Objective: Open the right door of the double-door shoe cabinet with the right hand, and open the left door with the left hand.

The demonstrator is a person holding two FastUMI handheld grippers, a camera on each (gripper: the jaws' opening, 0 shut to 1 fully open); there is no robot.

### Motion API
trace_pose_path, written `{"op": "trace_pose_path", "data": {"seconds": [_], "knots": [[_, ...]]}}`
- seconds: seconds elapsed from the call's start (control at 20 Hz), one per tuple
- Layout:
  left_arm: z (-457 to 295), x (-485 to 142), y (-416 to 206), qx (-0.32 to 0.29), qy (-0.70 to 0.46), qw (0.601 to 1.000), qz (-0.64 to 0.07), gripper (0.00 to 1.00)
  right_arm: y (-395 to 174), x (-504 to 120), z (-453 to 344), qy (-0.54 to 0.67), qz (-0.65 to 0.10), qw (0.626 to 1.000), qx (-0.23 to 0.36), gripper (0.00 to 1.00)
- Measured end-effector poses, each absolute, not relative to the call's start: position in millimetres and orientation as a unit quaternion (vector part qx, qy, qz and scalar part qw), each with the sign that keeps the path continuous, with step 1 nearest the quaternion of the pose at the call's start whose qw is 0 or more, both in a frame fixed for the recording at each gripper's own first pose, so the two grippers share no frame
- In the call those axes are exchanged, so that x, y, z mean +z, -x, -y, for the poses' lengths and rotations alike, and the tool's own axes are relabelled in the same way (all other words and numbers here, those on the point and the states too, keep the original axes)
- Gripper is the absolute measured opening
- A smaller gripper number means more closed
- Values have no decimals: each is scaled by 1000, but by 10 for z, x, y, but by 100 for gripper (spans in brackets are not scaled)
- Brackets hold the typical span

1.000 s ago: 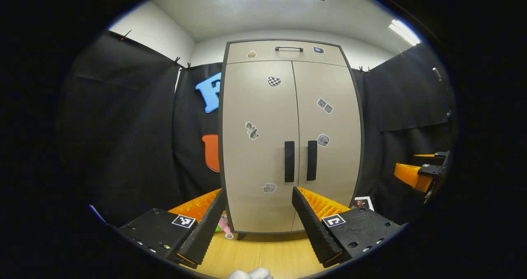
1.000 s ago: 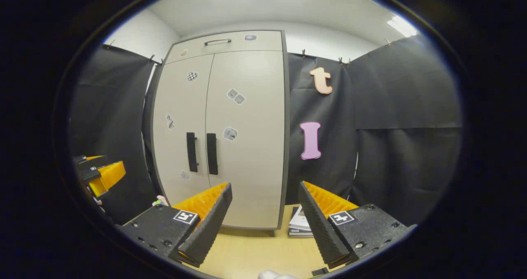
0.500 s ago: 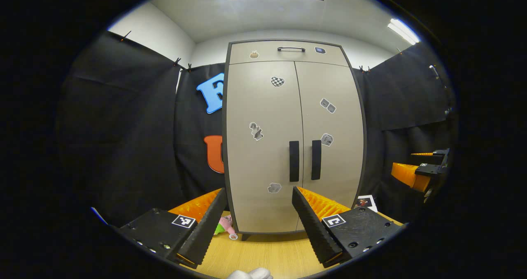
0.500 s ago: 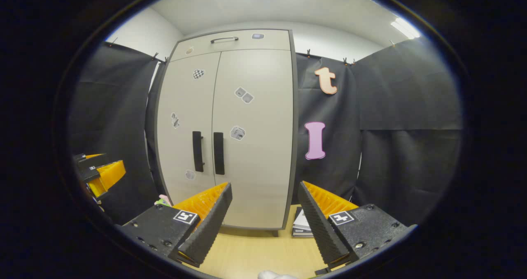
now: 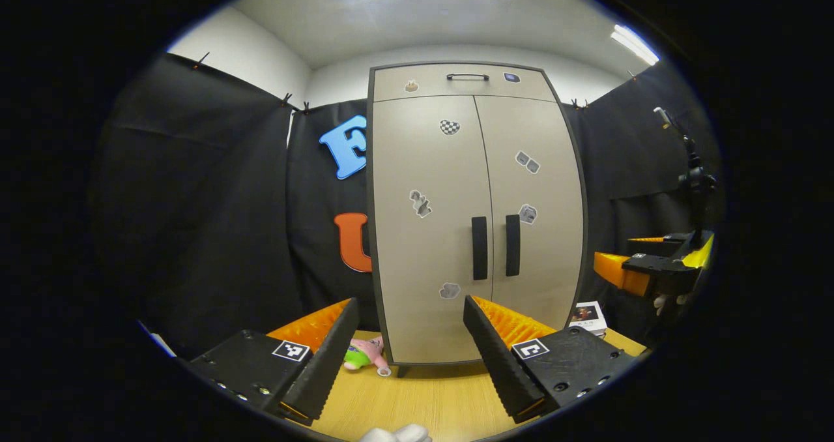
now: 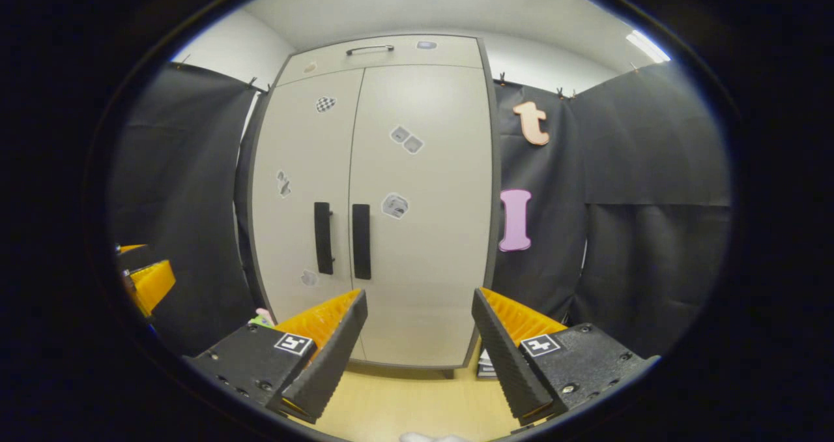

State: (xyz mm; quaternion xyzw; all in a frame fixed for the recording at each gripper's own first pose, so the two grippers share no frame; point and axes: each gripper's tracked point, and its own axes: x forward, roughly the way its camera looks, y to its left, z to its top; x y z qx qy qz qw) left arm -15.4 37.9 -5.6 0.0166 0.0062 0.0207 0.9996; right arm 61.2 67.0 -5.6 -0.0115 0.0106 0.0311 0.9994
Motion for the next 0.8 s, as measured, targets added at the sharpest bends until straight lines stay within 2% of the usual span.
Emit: {"op": "trace_pose_path", "data": {"seconds": [0.4, 0.65, 0.8], "knots": [[-777, -114, 376, 69, -25, 997, -19, 96, -1449, -40, -1229, 12, -17, 998, 54, 100], [-985, -148, 440, 98, -38, 994, -26, 97, -1950, -57, -1472, 18, -26, 998, 55, 94], [-1062, -179, 441, 108, -35, 993, -34, 97, -2214, -48, -1553, 20, -32, 998, 52, 95]]}}
